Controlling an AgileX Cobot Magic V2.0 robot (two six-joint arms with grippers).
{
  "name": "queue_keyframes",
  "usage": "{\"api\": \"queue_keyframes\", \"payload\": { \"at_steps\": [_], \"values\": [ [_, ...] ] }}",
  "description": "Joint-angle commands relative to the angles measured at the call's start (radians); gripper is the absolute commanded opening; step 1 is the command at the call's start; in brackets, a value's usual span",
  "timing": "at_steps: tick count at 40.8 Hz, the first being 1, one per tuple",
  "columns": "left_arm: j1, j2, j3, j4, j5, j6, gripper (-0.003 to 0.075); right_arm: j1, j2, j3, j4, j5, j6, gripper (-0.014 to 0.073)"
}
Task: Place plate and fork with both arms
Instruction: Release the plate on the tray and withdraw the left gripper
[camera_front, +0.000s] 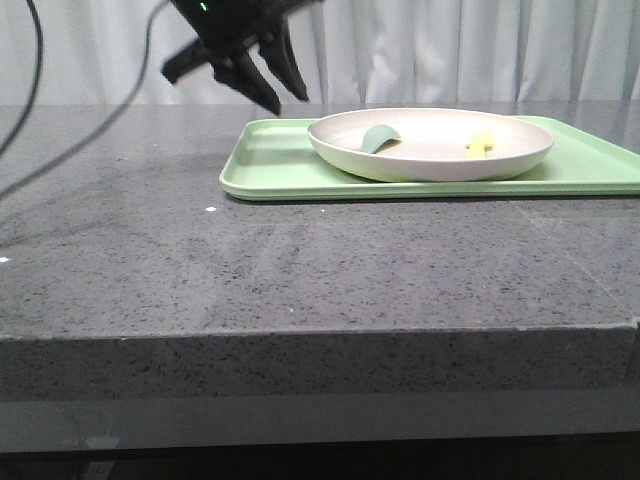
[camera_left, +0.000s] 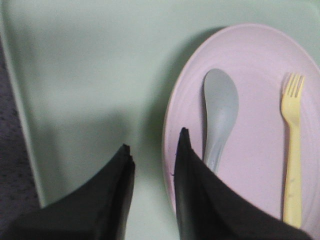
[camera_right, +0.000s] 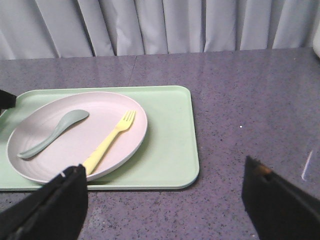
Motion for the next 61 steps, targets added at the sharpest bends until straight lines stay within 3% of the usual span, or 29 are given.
{"api": "queue_keyframes", "payload": {
  "at_steps": [1,7,12,20,30,41,50,61],
  "values": [
    [0.008,-0.119,-0.038,0.036,-0.023,0.013,0.0187,0.0,0.009,-0.035,-0.008,-0.074,-0.006,0.0645],
    [0.011,-0.178,-0.013,0.159,0.008,0.013,0.0082,0.0,0.009,-0.035,-0.008,-0.074,-0.006,0.0645],
    [0.011,-0.268,0.106,0.192,-0.058,0.013,-0.0017,0.0,0.009,-0.035,-0.008,-0.074,-0.006,0.0645],
    [0.022,-0.468,0.398,0.236,-0.215,0.013,-0.0018,0.0,0.009,-0.035,-0.008,-0.074,-0.006,0.0645],
    [0.114,-0.737,0.78,0.264,-0.396,0.051,-0.0018,0.0,0.009,-0.035,-0.008,-0.074,-0.006,0.0645],
    [0.118,-1.039,1.212,0.266,-0.669,0.082,-0.0018,0.0,0.009,-0.035,-0.008,-0.076,-0.006,0.0645],
    [0.118,-1.259,1.427,0.263,-0.775,0.082,-0.0018,0.0,0.009,-0.035,-0.008,-0.076,-0.006,0.0645],
    [0.118,-1.549,1.552,0.263,-0.804,0.082,-0.0018,0.0,0.028,-0.036,-0.007,-0.087,-0.006,0.0645]
  ]
}}
